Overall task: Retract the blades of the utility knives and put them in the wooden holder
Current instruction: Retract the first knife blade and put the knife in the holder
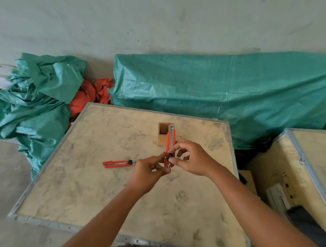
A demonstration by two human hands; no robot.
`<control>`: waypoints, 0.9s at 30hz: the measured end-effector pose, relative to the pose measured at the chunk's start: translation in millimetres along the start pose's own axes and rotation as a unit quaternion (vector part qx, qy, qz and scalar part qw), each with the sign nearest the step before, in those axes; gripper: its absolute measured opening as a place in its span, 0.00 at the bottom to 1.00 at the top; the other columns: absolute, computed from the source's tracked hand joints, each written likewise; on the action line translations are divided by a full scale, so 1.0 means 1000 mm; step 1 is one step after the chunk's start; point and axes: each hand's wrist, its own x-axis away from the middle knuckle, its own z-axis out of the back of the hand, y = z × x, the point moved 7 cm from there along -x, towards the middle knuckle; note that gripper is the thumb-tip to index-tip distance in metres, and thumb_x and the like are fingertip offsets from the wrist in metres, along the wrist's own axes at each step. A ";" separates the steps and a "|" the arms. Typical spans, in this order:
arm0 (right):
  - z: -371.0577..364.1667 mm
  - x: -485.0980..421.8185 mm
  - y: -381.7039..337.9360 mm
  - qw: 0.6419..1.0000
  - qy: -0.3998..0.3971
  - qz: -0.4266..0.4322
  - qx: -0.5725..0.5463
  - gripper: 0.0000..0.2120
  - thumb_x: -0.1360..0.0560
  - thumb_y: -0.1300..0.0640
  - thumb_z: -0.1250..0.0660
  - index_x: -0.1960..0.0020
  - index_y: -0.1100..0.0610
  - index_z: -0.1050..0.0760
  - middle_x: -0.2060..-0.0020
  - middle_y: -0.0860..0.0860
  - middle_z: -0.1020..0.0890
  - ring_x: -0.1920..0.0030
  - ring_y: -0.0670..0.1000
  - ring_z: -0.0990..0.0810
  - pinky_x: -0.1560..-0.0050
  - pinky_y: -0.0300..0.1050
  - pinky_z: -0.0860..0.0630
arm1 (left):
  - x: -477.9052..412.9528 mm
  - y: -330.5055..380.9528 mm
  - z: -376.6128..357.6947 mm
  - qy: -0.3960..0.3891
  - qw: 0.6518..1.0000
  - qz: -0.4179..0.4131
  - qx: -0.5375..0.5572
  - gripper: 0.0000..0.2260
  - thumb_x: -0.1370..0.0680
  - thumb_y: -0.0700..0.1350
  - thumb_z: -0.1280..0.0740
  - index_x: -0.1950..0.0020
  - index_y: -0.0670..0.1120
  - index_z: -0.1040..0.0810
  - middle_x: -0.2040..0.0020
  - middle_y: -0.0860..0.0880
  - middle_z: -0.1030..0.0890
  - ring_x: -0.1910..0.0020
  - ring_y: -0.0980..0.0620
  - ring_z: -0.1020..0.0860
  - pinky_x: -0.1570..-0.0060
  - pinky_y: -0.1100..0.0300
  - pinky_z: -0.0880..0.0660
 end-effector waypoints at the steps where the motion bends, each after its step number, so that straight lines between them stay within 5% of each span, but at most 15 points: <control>1: 0.004 0.002 0.001 1.000 -0.011 0.007 -0.005 0.09 0.26 0.54 0.24 0.46 0.48 0.16 0.46 0.42 0.18 0.51 0.44 0.19 0.55 0.39 0.21 | 0.000 0.003 -0.004 0.004 1.000 0.000 0.004 0.22 0.29 0.36 0.24 0.40 0.56 0.18 0.53 0.51 0.13 0.61 0.52 0.19 0.37 0.46 0.22; 6: 0.025 0.005 0.002 0.998 0.047 0.033 -0.012 0.08 0.29 0.54 0.21 0.53 0.49 0.18 0.48 0.47 0.16 0.52 0.46 0.18 0.57 0.47 0.16 | -0.001 0.020 -0.017 0.006 1.000 -0.014 0.005 0.22 0.30 0.36 0.23 0.40 0.55 0.18 0.54 0.53 0.12 0.62 0.56 0.20 0.39 0.48 0.21; 11: 0.030 0.002 0.004 0.997 0.045 0.048 -0.040 0.11 0.29 0.53 0.21 0.47 0.46 0.16 0.48 0.44 0.16 0.49 0.47 0.18 0.56 0.46 0.17 | -0.007 0.029 -0.015 -0.006 1.000 -0.029 -0.007 0.23 0.30 0.36 0.23 0.39 0.55 0.18 0.54 0.54 0.12 0.62 0.56 0.17 0.42 0.55 0.21; 17: 0.028 -0.003 0.005 0.987 0.140 0.068 -0.048 0.11 0.32 0.51 0.19 0.58 0.54 0.19 0.51 0.48 0.14 0.49 0.47 0.16 0.57 0.44 0.18 | -0.021 0.026 -0.009 -0.024 0.999 -0.033 -0.009 0.24 0.31 0.33 0.23 0.38 0.51 0.18 0.54 0.52 0.12 0.62 0.58 0.18 0.53 0.66 0.21; 22: 0.035 -0.025 0.025 0.979 0.150 -0.004 -0.140 0.09 0.24 0.55 0.25 0.45 0.52 0.18 0.49 0.48 0.13 0.49 0.47 0.14 0.46 0.50 0.15 | -0.045 0.014 -0.006 -0.039 0.998 -0.008 -0.040 0.25 0.32 0.35 0.22 0.37 0.51 0.19 0.51 0.53 0.13 0.58 0.54 0.14 0.51 0.70 0.23; 27: 0.042 -0.075 0.046 0.984 0.152 -0.026 -0.091 0.14 0.25 0.59 0.24 0.43 0.45 0.16 0.44 0.45 0.14 0.44 0.50 0.15 0.45 0.60 0.16 | -0.098 0.001 -0.002 -0.034 0.996 -0.004 -0.078 0.24 0.31 0.35 0.22 0.38 0.53 0.18 0.52 0.54 0.14 0.58 0.53 0.14 0.46 0.65 0.23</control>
